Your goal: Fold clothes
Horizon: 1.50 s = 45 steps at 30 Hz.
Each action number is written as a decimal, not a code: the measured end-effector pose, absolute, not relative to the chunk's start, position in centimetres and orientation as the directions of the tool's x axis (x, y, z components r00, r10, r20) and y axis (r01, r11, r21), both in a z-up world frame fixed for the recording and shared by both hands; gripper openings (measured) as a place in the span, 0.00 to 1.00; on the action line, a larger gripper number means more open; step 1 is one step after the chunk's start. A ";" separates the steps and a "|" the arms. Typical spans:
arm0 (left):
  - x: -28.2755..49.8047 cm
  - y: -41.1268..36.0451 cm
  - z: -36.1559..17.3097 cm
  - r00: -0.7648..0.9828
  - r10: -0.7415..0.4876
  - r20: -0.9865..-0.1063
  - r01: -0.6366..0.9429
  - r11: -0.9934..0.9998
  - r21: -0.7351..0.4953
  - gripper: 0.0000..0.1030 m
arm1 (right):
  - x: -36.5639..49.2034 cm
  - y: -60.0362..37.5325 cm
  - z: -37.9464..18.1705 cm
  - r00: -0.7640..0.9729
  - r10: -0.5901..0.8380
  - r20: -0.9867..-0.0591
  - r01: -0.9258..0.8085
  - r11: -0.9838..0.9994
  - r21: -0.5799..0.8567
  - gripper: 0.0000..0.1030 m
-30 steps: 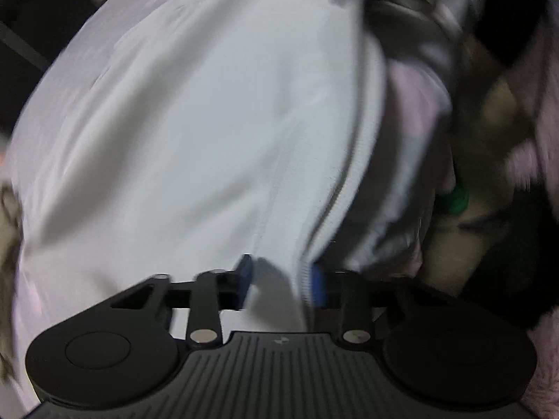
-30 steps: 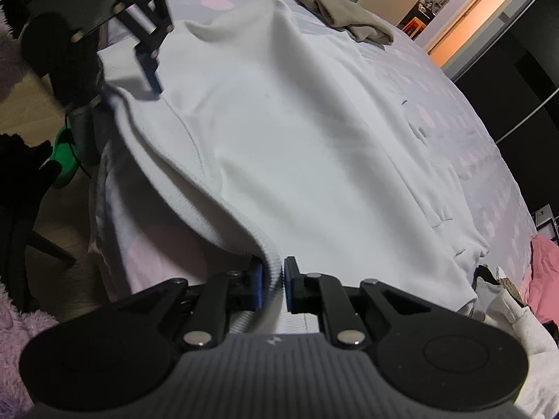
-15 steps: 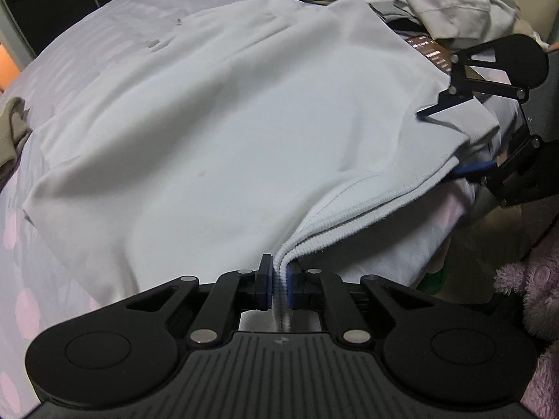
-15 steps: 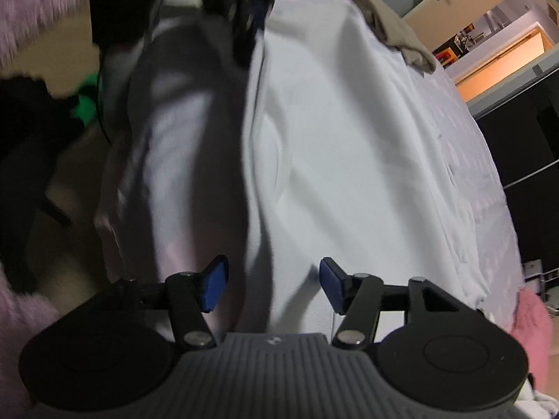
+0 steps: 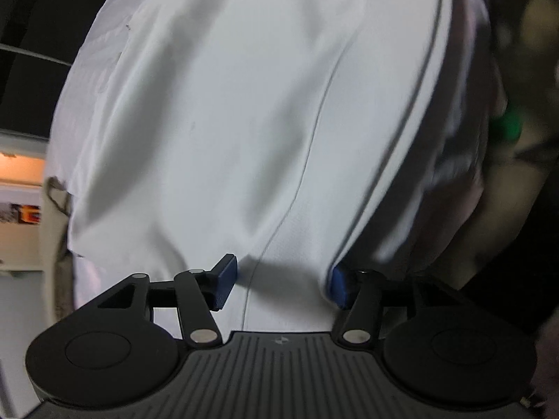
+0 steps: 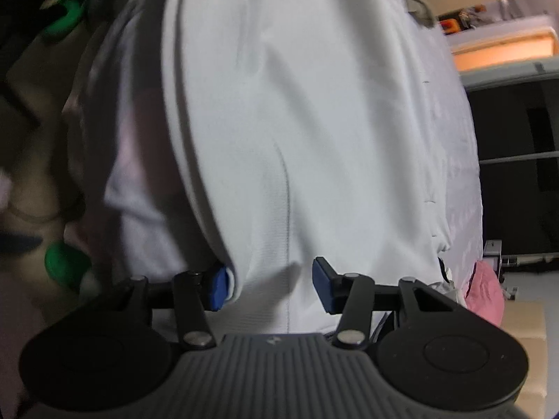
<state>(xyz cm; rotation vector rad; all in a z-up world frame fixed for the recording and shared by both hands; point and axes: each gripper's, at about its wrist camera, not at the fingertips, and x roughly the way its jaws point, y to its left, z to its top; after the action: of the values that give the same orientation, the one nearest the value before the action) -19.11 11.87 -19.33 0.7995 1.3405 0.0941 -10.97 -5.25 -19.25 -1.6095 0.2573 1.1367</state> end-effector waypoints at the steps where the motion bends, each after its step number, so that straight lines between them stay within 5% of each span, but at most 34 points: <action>1: -19.2 12.0 -19.5 0.255 0.515 -0.818 0.374 0.728 0.575 0.55 | -11.0 -5.4 -19.2 0.517 0.378 -0.768 -0.668 -0.383 -0.638 0.50; 5: -19.0 12.7 -19.4 0.233 0.542 -0.807 0.337 0.734 0.590 0.56 | -10.8 -6.0 -19.0 0.522 0.368 -0.769 -0.660 -0.397 -0.638 0.50; 8: -19.1 13.2 -18.1 0.249 0.506 -0.826 0.299 0.771 0.562 0.34 | -11.2 -6.0 -18.9 0.516 0.364 -0.775 -0.652 -0.420 -0.631 0.42; 9: -19.0 13.5 -17.5 0.261 0.495 -0.829 0.270 0.787 0.554 0.25 | -11.2 -6.0 -18.6 0.503 0.363 -0.784 -0.663 -0.420 -0.620 0.23; 12: -18.7 14.4 -15.3 0.304 0.456 -0.837 0.161 0.841 0.517 0.11 | -11.0 -6.3 -17.5 0.510 0.392 -0.766 -0.663 -0.388 -0.640 0.16; 20: -19.6 18.2 -6.3 0.501 0.348 -0.792 -0.164 0.937 0.308 0.08 | -8.5 -6.5 -10.4 0.556 0.498 -0.665 -0.719 -0.113 -0.686 0.11; 26: -21.8 18.3 0.3 0.621 0.308 -0.721 -0.231 0.951 0.207 0.08 | -8.9 -9.0 -3.7 0.585 0.553 -0.594 -0.723 0.023 -0.691 0.05; 36: -23.2 15.1 4.6 0.640 0.346 -0.686 -0.152 0.932 0.328 0.08 | -13.3 -12.3 2.5 0.624 0.582 -0.521 -0.682 0.081 -0.726 0.05; 45: -15.2 18.7 4.5 0.630 0.428 -0.648 -0.037 0.850 0.525 0.08 | -8.3 -7.8 3.7 0.656 0.580 -0.483 -0.623 0.055 -0.781 0.05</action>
<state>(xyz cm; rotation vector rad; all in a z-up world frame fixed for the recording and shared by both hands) -15.16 18.69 4.47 0.4989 0.8549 0.2793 -8.30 -7.79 3.71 -1.2100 0.0428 0.9132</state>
